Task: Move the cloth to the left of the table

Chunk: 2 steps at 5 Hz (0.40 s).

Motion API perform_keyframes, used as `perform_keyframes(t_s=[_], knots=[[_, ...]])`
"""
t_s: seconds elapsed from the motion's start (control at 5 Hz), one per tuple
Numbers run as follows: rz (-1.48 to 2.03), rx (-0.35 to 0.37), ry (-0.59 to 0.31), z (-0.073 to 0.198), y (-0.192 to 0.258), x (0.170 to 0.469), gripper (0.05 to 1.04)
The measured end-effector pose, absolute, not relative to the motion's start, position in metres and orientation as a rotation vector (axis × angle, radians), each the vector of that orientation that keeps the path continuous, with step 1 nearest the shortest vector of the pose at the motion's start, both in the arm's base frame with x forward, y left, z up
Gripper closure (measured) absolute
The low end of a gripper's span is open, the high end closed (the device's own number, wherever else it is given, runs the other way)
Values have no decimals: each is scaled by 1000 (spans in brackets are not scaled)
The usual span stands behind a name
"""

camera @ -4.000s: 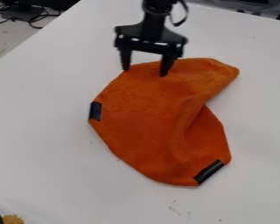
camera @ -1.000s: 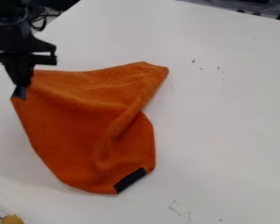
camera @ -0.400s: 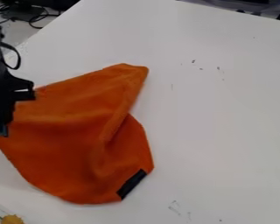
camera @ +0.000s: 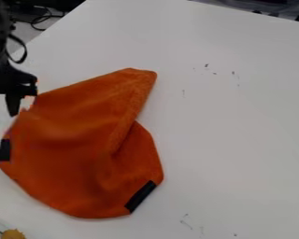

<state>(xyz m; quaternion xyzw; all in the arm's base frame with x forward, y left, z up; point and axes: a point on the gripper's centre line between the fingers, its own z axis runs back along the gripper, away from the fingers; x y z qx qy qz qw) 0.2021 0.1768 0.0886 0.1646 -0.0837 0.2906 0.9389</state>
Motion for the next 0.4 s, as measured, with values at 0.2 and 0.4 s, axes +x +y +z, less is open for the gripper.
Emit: perform_keyframes(t_s=[0.2, 0.4], knots=[[561, 342, -198, 110, 162, 215, 73], [480, 275, -232, 116, 148, 229, 73]])
